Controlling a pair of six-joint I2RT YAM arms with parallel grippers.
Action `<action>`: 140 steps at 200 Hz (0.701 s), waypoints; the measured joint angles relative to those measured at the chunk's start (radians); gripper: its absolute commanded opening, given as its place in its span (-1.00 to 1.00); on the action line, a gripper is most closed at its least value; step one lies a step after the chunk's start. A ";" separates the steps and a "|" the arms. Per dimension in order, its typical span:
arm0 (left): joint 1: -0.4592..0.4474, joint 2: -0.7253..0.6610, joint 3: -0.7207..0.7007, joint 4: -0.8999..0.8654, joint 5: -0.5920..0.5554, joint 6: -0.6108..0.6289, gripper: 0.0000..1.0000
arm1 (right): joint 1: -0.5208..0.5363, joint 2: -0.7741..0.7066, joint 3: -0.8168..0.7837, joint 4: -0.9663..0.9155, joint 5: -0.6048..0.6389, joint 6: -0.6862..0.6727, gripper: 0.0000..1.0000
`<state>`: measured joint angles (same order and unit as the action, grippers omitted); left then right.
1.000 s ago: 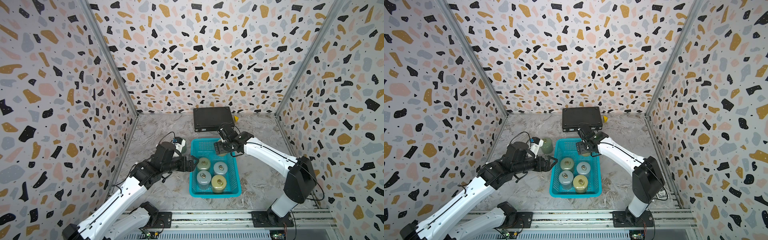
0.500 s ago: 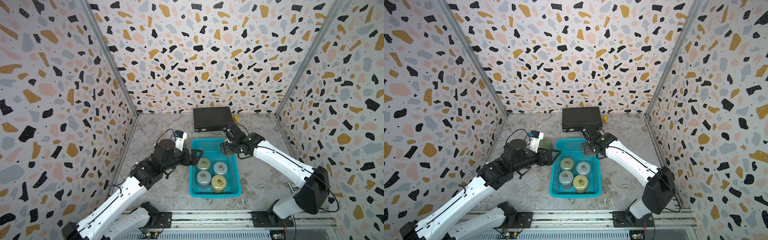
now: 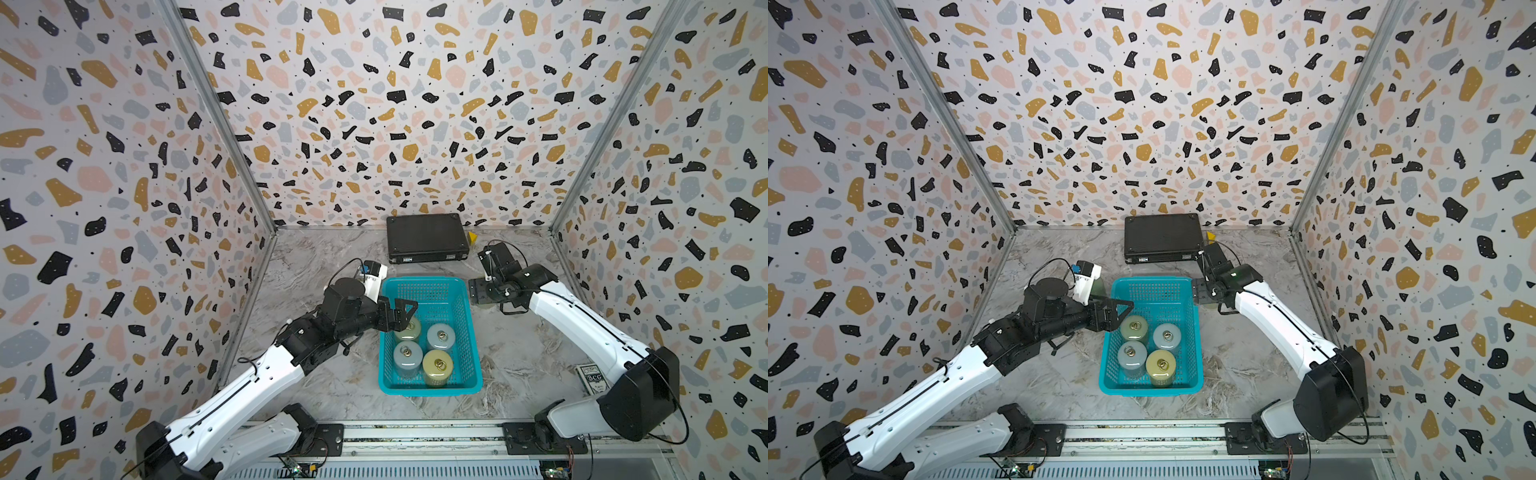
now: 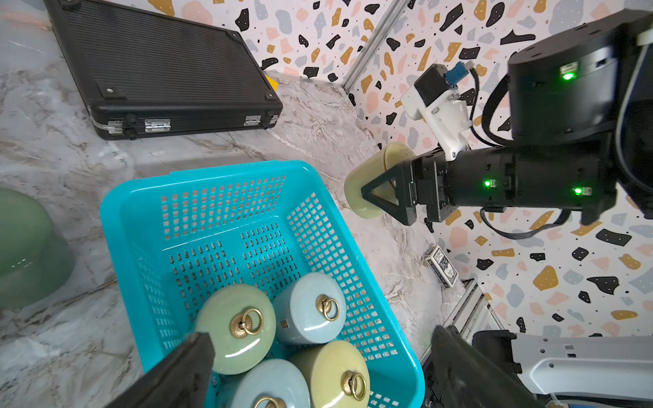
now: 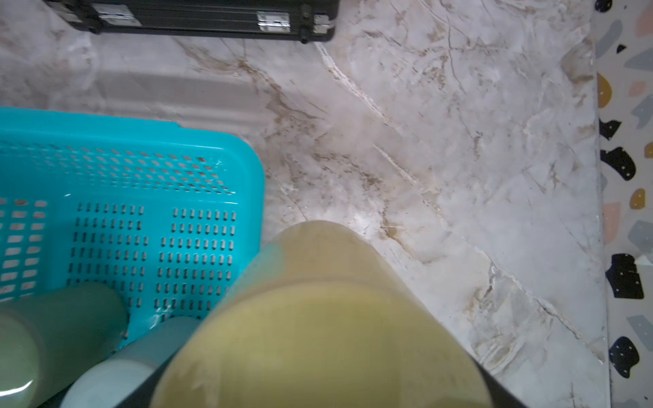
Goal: Take the tea canister out of the basket
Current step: Place the tea canister at the center of the board.
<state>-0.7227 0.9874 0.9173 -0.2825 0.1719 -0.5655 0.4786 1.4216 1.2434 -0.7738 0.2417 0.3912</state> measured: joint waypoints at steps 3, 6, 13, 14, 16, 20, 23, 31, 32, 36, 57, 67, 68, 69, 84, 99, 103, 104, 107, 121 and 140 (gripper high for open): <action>-0.001 0.000 0.000 0.000 -0.001 0.000 1.00 | -0.011 0.000 -0.008 0.005 -0.004 0.000 0.46; -0.002 0.001 0.000 0.000 -0.002 0.000 0.99 | -0.019 0.000 -0.015 0.009 -0.007 0.000 0.46; -0.005 0.001 0.000 0.000 -0.003 0.000 0.99 | -0.040 0.000 -0.033 0.019 -0.016 0.000 0.46; -0.005 0.001 0.000 0.000 -0.003 0.000 1.00 | -0.042 0.000 -0.035 0.021 -0.018 0.001 0.46; -0.006 0.001 0.000 0.000 -0.003 0.000 1.00 | -0.048 0.000 -0.040 0.024 -0.020 0.001 0.46; -0.007 0.001 0.000 0.000 -0.004 0.000 1.00 | -0.060 0.000 -0.049 0.030 -0.027 0.001 0.46; -0.007 0.001 0.001 -0.001 -0.005 0.000 0.99 | -0.068 0.000 -0.056 0.034 -0.031 0.001 0.46; -0.008 0.001 0.005 -0.003 -0.006 0.000 0.99 | -0.090 0.002 -0.074 0.049 -0.046 0.002 0.46; -0.008 0.001 0.005 -0.003 -0.007 0.000 0.99 | -0.092 0.002 -0.075 0.050 -0.047 0.002 0.46; -0.008 0.001 0.008 -0.004 -0.008 0.000 0.99 | -0.101 0.003 -0.083 0.057 -0.054 0.002 0.46; -0.012 -0.001 0.017 -0.004 -0.016 0.000 1.00 | -0.148 0.023 -0.115 0.101 -0.095 0.010 0.45; -0.014 -0.001 0.017 -0.006 -0.018 0.000 1.00 | -0.162 0.040 -0.122 0.119 -0.110 0.014 0.44; -0.014 -0.001 0.017 -0.007 -0.018 0.000 1.00 | -0.163 0.042 -0.123 0.121 -0.111 0.015 0.44; -0.014 -0.001 0.017 -0.007 -0.018 0.000 1.00 | -0.164 0.045 -0.123 0.124 -0.113 0.016 0.44; -0.014 -0.002 0.017 -0.010 -0.020 0.000 0.99 | -0.174 0.079 -0.126 0.156 -0.127 0.022 0.44; -0.014 -0.002 0.017 -0.011 -0.023 0.000 1.00 | -0.175 0.113 -0.126 0.186 -0.141 0.029 0.45; -0.014 -0.002 0.017 -0.012 -0.024 0.000 1.00 | -0.175 0.123 -0.126 0.193 -0.143 0.031 0.45; -0.014 -0.002 0.017 -0.012 -0.024 0.000 1.00 | -0.175 0.124 -0.126 0.195 -0.143 0.031 0.45; -0.014 -0.002 0.017 -0.013 -0.024 0.000 1.00 | -0.175 0.132 -0.126 0.201 -0.145 0.032 0.45; -0.015 -0.004 0.017 -0.018 -0.025 0.000 1.00 | -0.175 0.165 -0.124 0.219 -0.146 0.035 0.45; -0.015 -0.006 0.017 -0.029 -0.025 0.000 0.99 | -0.175 0.217 -0.106 0.225 -0.145 0.035 0.45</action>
<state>-0.7380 0.9813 0.9344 -0.3111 0.1467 -0.5659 0.3031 1.6382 1.1378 -0.5484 0.0971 0.4263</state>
